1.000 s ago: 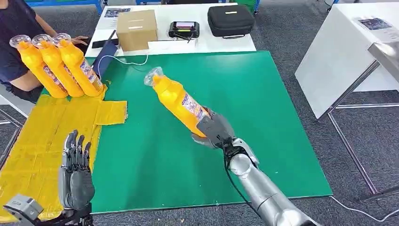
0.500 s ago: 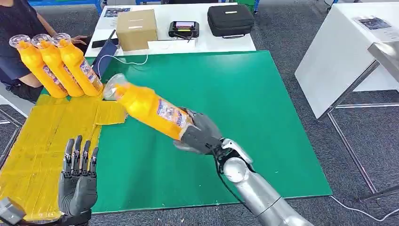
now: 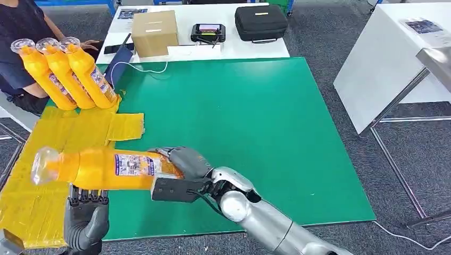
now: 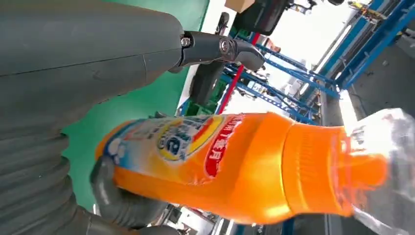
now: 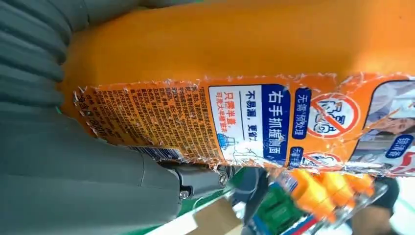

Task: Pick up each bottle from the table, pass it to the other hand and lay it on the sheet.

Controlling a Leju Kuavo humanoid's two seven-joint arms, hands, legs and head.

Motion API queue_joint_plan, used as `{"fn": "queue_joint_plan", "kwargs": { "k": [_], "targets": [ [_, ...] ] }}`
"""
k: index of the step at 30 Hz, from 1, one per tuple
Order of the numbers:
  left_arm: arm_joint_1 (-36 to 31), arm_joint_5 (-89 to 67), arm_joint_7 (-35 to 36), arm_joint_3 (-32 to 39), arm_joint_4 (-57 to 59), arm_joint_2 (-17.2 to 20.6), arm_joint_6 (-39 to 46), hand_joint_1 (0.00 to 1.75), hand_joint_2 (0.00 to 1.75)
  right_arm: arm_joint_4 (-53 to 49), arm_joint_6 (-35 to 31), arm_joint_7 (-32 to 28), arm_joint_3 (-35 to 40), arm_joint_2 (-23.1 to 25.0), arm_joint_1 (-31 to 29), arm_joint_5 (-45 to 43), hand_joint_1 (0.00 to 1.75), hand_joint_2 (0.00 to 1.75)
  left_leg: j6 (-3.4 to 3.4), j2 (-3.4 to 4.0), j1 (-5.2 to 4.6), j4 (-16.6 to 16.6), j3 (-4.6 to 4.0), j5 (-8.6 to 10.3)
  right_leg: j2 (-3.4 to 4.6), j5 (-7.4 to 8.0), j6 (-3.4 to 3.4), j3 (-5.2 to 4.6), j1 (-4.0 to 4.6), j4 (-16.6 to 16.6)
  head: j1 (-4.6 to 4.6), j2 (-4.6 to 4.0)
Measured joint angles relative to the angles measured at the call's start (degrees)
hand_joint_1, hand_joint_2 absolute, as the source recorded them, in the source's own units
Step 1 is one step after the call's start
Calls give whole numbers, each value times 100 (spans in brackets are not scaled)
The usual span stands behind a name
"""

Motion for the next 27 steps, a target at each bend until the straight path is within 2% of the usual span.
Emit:
{"fn": "queue_joint_plan", "kwargs": {
  "k": [14,15,22,27],
  "targets": [
    [7,-522,-372,37,-94,-15,201,0,175,306,151,26,634,264,9,-372,175,175,0,0,0,0,0,0,0,-1,-1,-3,0,0,2,0],
    [5,-599,-415,37,-94,-15,238,175,175,350,151,22,671,278,10,-398,175,175,0,0,0,0,0,0,0,-1,-1,-3,0,0,0,0],
    [17,-863,-729,31,-96,-9,239,175,175,644,175,-31,889,423,49,-452,175,175,0,3,1,0,-1,0,2,-1,-1,-4,1,0,0,0],
    [153,-863,-975,251,-98,-2,-54,175,175,846,173,-44,1014,616,54,-413,175,175,-1,3,4,-1,-1,-1,2,-3,-3,-8,3,0,2,0]
  ]
}}
